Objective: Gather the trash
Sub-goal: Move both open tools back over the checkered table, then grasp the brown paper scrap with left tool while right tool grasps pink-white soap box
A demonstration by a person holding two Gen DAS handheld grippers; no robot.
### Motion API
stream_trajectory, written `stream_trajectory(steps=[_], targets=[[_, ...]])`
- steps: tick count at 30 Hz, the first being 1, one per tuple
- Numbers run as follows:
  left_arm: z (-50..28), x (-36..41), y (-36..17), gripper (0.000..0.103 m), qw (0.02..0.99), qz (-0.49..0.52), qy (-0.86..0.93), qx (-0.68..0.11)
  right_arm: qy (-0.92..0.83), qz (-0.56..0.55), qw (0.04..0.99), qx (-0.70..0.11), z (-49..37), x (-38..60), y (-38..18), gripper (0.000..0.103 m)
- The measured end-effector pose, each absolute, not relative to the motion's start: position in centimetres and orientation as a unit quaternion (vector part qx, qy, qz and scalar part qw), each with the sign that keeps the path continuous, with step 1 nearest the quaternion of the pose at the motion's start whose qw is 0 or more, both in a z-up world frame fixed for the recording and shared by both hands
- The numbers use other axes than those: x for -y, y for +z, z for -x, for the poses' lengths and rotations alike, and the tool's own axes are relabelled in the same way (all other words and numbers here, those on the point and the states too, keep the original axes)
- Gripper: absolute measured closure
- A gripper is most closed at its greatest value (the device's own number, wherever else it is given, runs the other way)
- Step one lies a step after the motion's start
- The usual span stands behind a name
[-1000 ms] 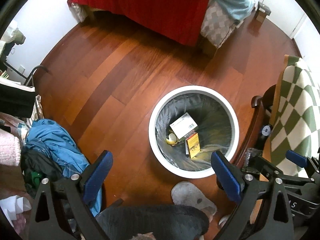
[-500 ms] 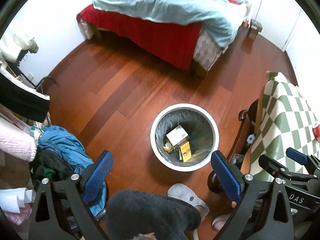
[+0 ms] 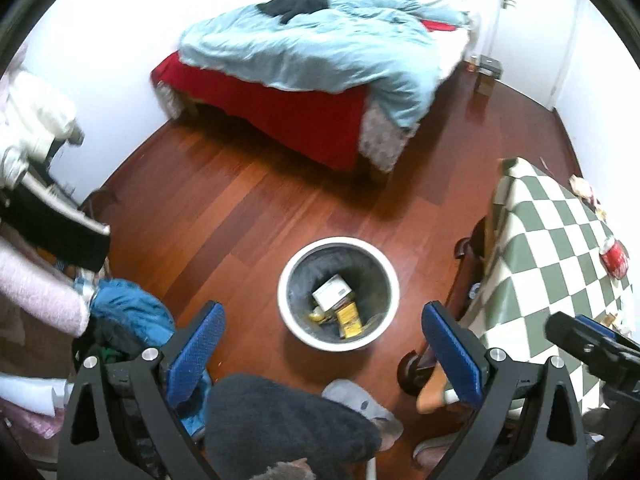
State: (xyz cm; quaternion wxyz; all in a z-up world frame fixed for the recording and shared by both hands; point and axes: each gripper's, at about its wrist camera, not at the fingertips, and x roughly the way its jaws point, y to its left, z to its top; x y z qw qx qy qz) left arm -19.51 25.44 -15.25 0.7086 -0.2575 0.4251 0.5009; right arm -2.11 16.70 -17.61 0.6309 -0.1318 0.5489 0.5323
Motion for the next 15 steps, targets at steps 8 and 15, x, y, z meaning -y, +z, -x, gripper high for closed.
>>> stream_trajectory(steps=[8, 15], targets=[[3.1, -21.4, -20.5, 0.002, 0.742, 0.225, 0.412, -0.479, 0.426, 0.090, 0.700, -0.567, -11.2, -6.8, -18.3, 0.000], [-12.7, -16.7, -26.6, 0.002, 0.749, 0.182, 0.344, -0.536, 0.277, 0.099, 0.761, -0.578, -28.4, 3.1, -21.1, 0.000]])
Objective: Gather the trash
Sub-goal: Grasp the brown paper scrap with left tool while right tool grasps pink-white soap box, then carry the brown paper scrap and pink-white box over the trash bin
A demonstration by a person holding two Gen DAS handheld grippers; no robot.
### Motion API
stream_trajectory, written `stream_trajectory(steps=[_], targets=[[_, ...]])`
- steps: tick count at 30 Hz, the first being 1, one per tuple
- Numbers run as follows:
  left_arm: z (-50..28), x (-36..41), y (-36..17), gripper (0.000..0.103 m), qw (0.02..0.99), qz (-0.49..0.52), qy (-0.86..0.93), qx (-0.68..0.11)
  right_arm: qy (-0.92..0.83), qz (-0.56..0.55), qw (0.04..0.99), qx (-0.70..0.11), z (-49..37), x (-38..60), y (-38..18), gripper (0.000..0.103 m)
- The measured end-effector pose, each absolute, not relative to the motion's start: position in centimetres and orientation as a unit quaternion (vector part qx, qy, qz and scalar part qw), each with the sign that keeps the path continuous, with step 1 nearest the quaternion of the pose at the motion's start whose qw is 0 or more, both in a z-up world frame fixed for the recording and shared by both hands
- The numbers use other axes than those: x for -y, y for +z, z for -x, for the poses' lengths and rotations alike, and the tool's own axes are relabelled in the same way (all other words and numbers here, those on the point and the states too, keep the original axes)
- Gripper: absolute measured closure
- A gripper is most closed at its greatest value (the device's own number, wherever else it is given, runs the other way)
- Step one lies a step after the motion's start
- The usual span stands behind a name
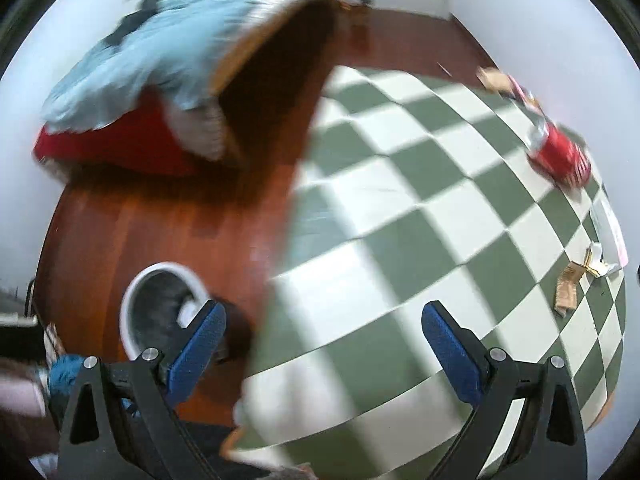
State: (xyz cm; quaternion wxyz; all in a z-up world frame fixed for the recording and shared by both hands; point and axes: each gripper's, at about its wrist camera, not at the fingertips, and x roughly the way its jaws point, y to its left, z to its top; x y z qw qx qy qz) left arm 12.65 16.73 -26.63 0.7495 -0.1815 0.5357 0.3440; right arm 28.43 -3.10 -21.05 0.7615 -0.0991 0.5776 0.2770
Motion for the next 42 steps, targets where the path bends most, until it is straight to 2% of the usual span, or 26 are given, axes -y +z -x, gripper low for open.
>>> stream_trajectory(steps=[4, 7, 10, 13, 14, 17, 23, 25, 27, 29, 30, 32, 42], targets=[[-19.5, -14.5, -30.0, 0.002, 0.741, 0.155, 0.313, -0.573, 0.195, 0.124, 0.778, -0.585, -38.4, 7.3, -24.7, 0.001], [-23.2, -13.3, -32.5, 0.002, 0.728, 0.135, 0.302, -0.601, 0.161, 0.131, 0.773, -0.600, -44.3, 9.3, -28.0, 0.018], [-24.9, -12.8, -33.7, 0.002, 0.719, 0.131, 0.295, -0.616, 0.158, 0.136, 0.763, -0.611, -47.6, 9.4, -30.7, 0.018], [-25.8, -12.1, -33.4, 0.002, 0.723, 0.138, 0.286, -0.614, 0.172, 0.134, 0.750, -0.624, -49.2, 8.9, -33.0, 0.021], [-26.0, -11.6, -33.1, 0.003, 0.727, 0.141, 0.280, -0.612, 0.181, 0.127, 0.744, -0.631, -49.4, 8.9, -33.7, 0.036], [-26.5, -9.5, -31.8, 0.003, 0.744, 0.152, 0.247, -0.602, 0.195, 0.115, 0.748, -0.624, -49.0, 9.7, -33.8, 0.043], [-29.0, -3.9, -32.1, 0.004, 0.758, 0.169, 0.150, -0.612, 0.166, 0.070, 0.754, -0.631, -45.3, 15.0, -32.5, 0.045], [-30.0, -2.4, -33.0, 0.010, 0.756, 0.153, 0.141, -0.620, 0.164, 0.060, 0.752, -0.636, -44.1, 16.1, -32.5, 0.045], [-30.9, -1.1, -33.9, 0.037, 0.751, 0.134, 0.137, -0.632, 0.162, 0.074, 0.750, -0.637, -42.0, 16.5, -32.5, 0.045], [-31.3, -0.1, -34.1, 0.046, 0.752, 0.114, 0.143, -0.633, 0.163, 0.081, 0.746, -0.641, -41.0, 16.6, -33.0, 0.045], [-31.5, 0.2, -33.8, 0.058, 0.756, 0.109, 0.142, -0.630, 0.163, 0.082, 0.745, -0.642, -40.6, 16.6, -33.0, 0.045], [-31.6, 0.6, -33.4, 0.068, 0.757, 0.111, 0.144, -0.628, 0.163, 0.085, 0.740, -0.647, -40.1, 16.7, -33.2, 0.045], [-30.8, 1.1, -32.8, 0.068, 0.764, 0.110, 0.153, -0.617, 0.152, 0.127, 0.751, -0.630, -39.8, 15.4, -33.8, 0.045]])
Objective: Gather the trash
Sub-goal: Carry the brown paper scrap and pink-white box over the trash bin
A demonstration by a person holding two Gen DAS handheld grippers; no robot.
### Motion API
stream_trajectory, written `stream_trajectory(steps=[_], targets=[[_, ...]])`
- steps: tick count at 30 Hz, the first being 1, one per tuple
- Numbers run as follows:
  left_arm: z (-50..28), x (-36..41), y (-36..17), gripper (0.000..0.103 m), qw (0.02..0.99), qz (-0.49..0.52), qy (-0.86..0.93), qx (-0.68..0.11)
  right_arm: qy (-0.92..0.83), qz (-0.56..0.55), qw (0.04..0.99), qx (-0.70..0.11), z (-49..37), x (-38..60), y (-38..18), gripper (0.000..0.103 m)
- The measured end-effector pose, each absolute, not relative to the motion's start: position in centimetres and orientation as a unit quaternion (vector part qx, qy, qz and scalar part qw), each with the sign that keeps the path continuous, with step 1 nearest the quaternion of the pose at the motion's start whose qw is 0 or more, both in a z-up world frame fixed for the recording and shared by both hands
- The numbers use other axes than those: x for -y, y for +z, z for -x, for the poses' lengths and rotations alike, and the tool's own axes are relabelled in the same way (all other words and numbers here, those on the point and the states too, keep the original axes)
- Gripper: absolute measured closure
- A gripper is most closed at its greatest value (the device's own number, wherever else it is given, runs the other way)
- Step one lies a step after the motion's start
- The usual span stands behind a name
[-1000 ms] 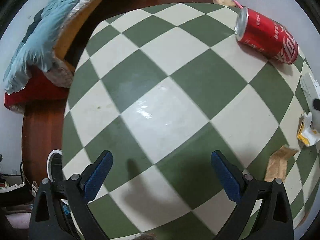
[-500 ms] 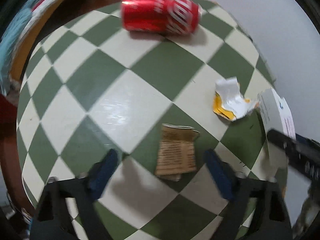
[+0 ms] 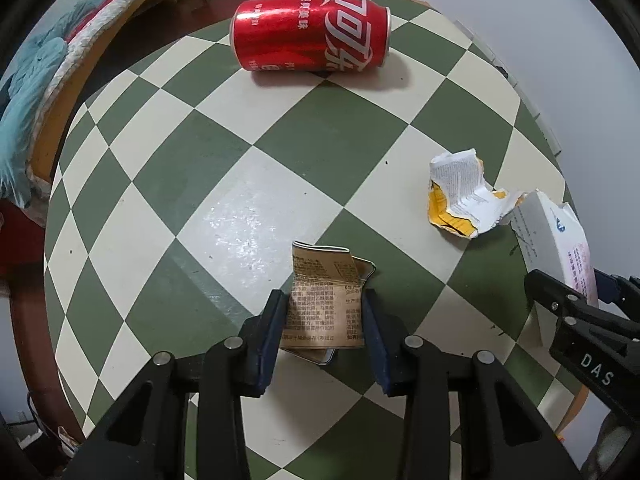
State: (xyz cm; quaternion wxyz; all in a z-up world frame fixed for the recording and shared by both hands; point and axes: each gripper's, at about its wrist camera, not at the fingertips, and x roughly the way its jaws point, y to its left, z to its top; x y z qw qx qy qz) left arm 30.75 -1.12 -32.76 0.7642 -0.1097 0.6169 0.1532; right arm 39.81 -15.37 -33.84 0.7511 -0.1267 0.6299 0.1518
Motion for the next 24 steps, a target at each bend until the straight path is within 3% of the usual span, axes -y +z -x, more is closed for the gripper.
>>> stream_trajectory(steps=[9, 17, 24], targets=[[-28.5, -0.6, -28.7, 0.068, 0.789, 0.112, 0.158, -0.583, 0.166, 0.110, 0.762, -0.616, -38.8, 15.2, -32.0, 0.049], [-23.3, -3.0, -20.8, 0.068, 0.826, 0.119, 0.187, -0.518, 0.212, 0.088, 0.792, -0.566, -34.4, 13.1, -25.2, 0.049], [-16.8, -9.9, -17.0, 0.068, 0.840, 0.143, 0.226, -0.473, 0.272, 0.078, 0.804, -0.523, -28.7, 7.9, -18.9, 0.049]])
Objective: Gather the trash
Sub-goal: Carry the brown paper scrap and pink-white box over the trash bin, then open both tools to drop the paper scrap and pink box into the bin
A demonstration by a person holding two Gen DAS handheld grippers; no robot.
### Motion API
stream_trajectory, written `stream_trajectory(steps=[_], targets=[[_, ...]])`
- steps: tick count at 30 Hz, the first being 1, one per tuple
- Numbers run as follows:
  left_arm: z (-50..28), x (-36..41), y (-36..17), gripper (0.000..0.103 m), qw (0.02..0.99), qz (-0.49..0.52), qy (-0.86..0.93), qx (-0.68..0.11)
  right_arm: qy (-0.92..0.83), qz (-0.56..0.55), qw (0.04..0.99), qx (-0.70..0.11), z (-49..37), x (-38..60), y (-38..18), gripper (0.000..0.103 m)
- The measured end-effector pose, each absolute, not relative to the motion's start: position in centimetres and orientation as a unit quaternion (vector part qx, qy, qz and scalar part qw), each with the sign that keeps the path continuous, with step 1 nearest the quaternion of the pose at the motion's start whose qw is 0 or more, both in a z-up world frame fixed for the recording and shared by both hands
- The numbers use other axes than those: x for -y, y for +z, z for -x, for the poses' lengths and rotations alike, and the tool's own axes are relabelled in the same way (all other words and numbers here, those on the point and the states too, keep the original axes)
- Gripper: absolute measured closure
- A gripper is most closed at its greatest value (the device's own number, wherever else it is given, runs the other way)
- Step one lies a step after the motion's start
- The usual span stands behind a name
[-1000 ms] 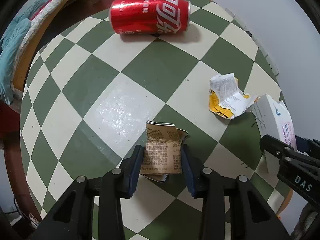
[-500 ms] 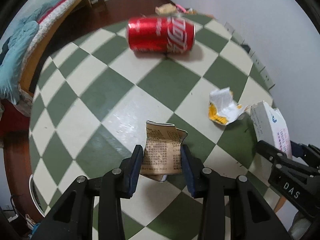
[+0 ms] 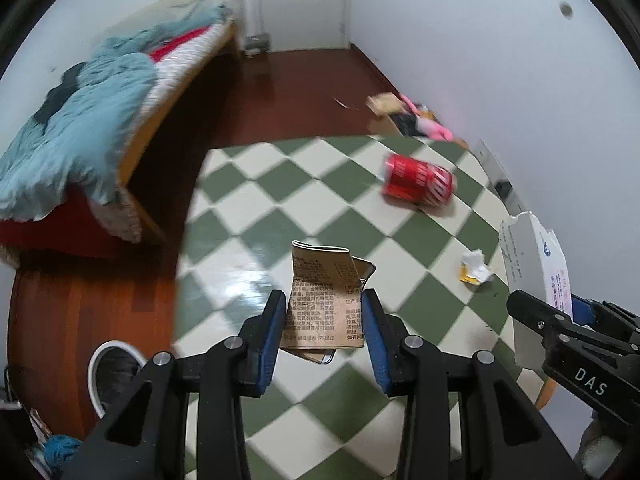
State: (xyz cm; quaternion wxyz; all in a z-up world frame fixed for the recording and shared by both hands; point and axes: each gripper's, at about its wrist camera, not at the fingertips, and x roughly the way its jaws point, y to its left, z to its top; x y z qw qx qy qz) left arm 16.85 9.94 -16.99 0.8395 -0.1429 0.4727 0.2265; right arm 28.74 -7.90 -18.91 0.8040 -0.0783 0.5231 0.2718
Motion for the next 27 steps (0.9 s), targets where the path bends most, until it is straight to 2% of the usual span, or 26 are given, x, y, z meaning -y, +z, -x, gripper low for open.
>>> stream_trajectory(steps=[7, 12, 20, 27], targets=[[-6.8, -17.2, -14.6, 0.068, 0.832, 0.177, 0.281, -0.444, 0.355, 0.086, 0.785, -0.501, -20.7, -0.8, -15.6, 0.049], [2.0, -23.5, -15.7, 0.068, 0.805, 0.218, 0.328, -0.443, 0.417, 0.101, 0.747, -0.508, -13.4, -9.1, -16.7, 0.049], [14.1, -34.3, -24.9, 0.068, 0.722, 0.328, 0.375, -0.481, 0.466, 0.163, 0.659, -0.567, -2.0, -22.4, -26.4, 0.049], [18.3, -40.1, -33.6, 0.067, 0.664, 0.407, 0.363, -0.512, 0.455, 0.226, 0.598, -0.620, 4.1, -30.7, -36.3, 0.049]])
